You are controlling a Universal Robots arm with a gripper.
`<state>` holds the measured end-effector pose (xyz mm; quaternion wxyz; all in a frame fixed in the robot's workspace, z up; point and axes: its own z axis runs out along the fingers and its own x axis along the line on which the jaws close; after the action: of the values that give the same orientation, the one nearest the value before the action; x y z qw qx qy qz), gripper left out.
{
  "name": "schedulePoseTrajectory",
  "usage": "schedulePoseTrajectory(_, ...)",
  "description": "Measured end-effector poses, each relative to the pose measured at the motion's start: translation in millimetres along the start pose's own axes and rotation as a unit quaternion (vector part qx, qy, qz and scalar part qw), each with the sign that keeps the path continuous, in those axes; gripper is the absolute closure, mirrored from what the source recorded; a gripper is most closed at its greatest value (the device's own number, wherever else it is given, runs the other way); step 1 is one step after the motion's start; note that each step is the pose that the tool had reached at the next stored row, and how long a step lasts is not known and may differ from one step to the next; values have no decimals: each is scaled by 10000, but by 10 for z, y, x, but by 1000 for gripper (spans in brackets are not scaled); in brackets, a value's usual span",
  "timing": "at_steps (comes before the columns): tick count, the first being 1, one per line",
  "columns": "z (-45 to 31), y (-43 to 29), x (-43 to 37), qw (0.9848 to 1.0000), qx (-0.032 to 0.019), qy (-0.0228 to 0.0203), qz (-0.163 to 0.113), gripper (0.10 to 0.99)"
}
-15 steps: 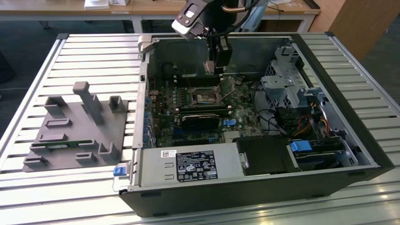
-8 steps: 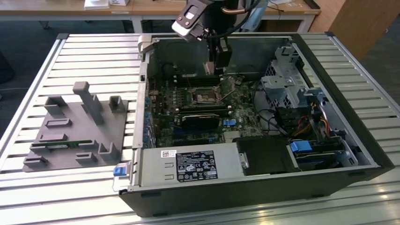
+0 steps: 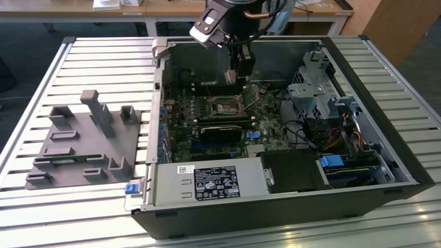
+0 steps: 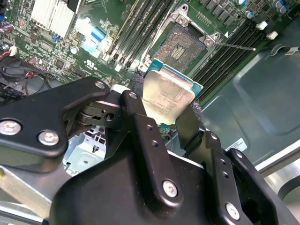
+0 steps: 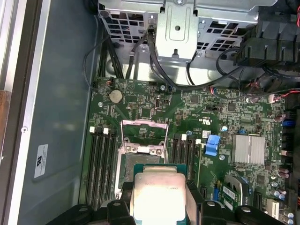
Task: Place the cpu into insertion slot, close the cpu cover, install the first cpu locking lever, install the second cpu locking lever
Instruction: 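Place the cpu into insertion slot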
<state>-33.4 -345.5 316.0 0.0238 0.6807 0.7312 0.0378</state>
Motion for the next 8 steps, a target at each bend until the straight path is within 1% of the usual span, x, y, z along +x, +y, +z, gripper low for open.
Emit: schedulePoseTrajectory(8, 77, -7, -1, 10000, 1, -5, 0, 561)
